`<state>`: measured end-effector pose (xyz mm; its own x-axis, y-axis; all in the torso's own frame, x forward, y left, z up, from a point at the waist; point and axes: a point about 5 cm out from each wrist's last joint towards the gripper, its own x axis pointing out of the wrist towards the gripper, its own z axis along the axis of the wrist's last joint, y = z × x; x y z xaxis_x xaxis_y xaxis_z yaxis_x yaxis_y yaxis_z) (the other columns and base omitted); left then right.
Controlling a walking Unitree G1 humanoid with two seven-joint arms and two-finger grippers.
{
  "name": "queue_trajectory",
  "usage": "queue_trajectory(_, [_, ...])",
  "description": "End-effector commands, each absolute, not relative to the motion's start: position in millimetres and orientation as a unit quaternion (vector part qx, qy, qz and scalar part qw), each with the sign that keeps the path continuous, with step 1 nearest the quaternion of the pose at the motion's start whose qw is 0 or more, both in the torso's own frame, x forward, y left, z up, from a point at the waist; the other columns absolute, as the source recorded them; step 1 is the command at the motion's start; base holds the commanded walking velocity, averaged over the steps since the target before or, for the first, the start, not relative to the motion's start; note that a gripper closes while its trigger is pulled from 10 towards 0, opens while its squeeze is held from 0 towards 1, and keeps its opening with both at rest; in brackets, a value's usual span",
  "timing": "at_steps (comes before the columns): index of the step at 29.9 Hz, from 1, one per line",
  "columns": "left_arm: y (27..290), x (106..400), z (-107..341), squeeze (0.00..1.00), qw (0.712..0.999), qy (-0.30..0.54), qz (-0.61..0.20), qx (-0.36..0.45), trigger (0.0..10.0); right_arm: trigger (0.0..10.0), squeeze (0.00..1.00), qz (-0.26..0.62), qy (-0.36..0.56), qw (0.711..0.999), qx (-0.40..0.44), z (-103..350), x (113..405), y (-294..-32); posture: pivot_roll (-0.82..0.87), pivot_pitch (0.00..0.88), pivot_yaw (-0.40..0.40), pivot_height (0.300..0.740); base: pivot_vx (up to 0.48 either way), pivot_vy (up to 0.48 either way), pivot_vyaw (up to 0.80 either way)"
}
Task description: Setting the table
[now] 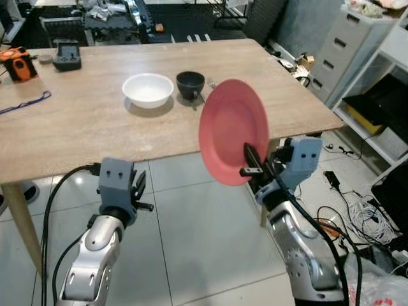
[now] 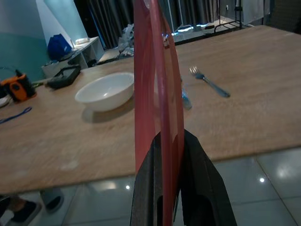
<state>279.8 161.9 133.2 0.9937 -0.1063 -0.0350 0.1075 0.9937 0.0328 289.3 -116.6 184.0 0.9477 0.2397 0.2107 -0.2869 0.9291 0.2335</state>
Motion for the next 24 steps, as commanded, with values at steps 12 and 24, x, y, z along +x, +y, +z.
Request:
queue_trajectory(12, [159.8,278.0,133.7,0.0,0.997,0.012,-0.061,0.038,10.0,10.0,0.0,0.191,-0.081,0.963,0.172,188.1,287.5,-107.9,-0.01,0.047,0.03,0.74,0.479,0.0,0.0])
queue_trajectory(24, [153.7,279.5,170.3,0.0,0.983,-0.076,-0.112,0.127,10.0,10.0,0.0,0.219,-0.099,0.86,0.45,213.0,286.6,-133.3,0.0,0.054,0.033,0.74,0.423,0.0,0.0])
